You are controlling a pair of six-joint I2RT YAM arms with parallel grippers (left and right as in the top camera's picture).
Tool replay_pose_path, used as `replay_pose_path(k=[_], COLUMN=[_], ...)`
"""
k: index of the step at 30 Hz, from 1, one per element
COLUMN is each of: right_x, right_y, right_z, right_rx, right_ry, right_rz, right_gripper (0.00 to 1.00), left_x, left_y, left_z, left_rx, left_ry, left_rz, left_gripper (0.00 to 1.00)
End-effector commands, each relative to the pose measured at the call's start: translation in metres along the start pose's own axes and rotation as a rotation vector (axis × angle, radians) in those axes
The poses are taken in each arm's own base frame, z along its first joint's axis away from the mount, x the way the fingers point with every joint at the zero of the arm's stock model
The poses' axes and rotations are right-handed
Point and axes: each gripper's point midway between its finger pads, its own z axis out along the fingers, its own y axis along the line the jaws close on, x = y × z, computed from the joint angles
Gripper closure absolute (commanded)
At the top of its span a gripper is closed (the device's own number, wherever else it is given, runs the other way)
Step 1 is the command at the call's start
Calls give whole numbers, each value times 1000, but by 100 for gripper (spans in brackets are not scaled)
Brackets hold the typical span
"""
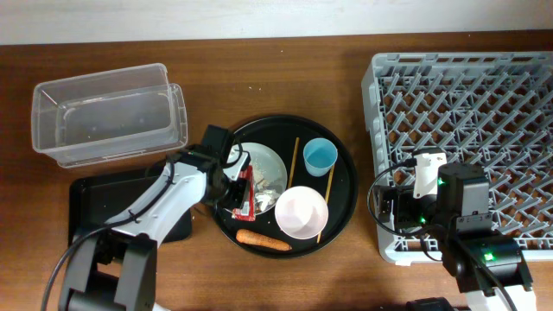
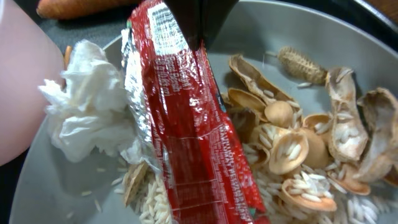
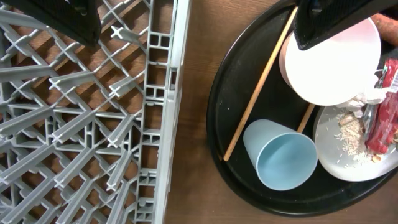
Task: Sort waste into correct bins and load items into the dishwasher rack
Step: 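Carry the red wrapper and tissue with the left gripper into the clear bin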
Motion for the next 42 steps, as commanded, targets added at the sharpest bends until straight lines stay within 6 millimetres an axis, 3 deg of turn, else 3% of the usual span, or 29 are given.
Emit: replay_pose_path(k=[1, 3, 4, 6, 8, 9, 12, 14, 15, 16, 18, 19, 22, 27, 30, 32, 37, 38, 41, 42], right_x=[-7, -7, -7, -7, -7, -7, -7, -7, -7, -7, -7, -7, -7, -6, -5, -5, -5, -5, -5, -5], right_y=[2, 2, 2, 2, 2, 2, 2, 2, 2, 2, 2, 2, 2, 2, 2, 2, 2, 2, 2, 2], right_z=[-5, -5, -5, -5, -5, -5, -5, -5, -5, -5, -5, -5, -5, -5, -5, -5, -5, -5, -5, -5], right_rx=[-3, -3, -3, -3, -3, -3, -3, -3, -3, -4, -3, -3, -4, -3, -4, -4, -4, -4, -4, -4], right_ry=[-21, -21, -21, -21, -21, -21, -21, -21, -21, -21, -21, -21, -21, -16, -14, -13, -13, -13, -13, -13], right_rz=[2, 2, 3, 2, 3, 3, 3, 2, 2, 3, 3, 3, 3, 3, 3, 3, 4, 3, 4, 3], right_gripper=[2, 2, 2, 2, 2, 2, 2, 2, 2, 2, 2, 2, 2, 2, 2, 2, 2, 2, 2, 2], left_x=[-51, -79, -88, -99, -106, -110, -123, -134, -136, -134, -126, -114, -66, -26, -16, -12, -11, -10, -10, -12], left_y=[5, 34, 67, 123, 164, 183, 220, 229, 228, 222, 173, 135, 57, -20, -41, -47, -46, -46, -45, -46], left_z=[-63, -129, -162, -196, -210, -208, -176, -168, -173, -179, -175, -160, -102, -48, -26, 0, 11, 13, 19, 19], left_rx=[-10, -43, -114, -213, -261, -279, -291, -296, -297, -285, -108, 16, 116, 168, 179, 179, 176, 176, 176, 177], left_ry=[-203, -391, -494, -634, -716, -733, -714, -738, -752, -754, -697, -601, -283, -105, -32, 32, 54, 60, 66, 59], left_rz=[-8, -79, -143, -250, -316, -343, -385, -379, -374, -368, -307, -277, -211, -30, 17, 0, -7, -5, -7, -5], left_gripper=[100, 100, 100, 100, 100, 100, 99, 49, 38, 38, 38, 37, 37, 37, 36, 36, 44, 53, 94, 100])
